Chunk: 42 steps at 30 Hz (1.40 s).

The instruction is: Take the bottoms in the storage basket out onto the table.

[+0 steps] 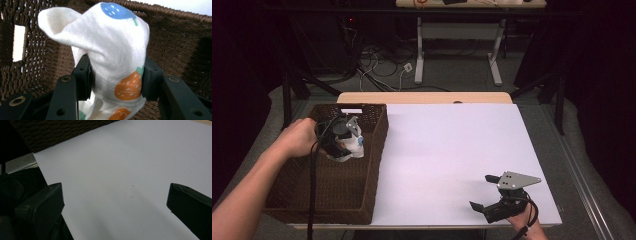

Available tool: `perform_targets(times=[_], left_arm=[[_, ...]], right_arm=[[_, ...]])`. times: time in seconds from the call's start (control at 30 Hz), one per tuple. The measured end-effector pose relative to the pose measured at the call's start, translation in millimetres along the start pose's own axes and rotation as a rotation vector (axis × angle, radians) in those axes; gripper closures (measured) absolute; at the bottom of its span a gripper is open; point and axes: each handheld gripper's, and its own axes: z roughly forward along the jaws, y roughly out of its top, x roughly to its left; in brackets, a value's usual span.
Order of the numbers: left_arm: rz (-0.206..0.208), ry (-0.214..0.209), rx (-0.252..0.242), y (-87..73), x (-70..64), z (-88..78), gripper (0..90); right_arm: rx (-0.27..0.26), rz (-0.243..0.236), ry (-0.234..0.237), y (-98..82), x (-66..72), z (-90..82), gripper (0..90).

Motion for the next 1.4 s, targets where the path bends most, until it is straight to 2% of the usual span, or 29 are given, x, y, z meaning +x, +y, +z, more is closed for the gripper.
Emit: perform_targets(times=[0.4,0.83,1.4], left_arm=[[0.017,0.015,-0.008,9.0,1.3,-9.4,52.1],[0.061,0.019,-0.024,26.1,0.9,-16.1,52.0],[0.108,0.014,-0.042,49.0,-1.3,-16.8,51.8]], right_arm=[[0.001,0.000,0.000,-0.1,0.0,0.0,0.5],[0.002,-0.004,0.001,-0.1,-0.1,0.1,0.6],[0.002,-0.003,0.001,-0.2,-0.2,-0.1,0.7]])
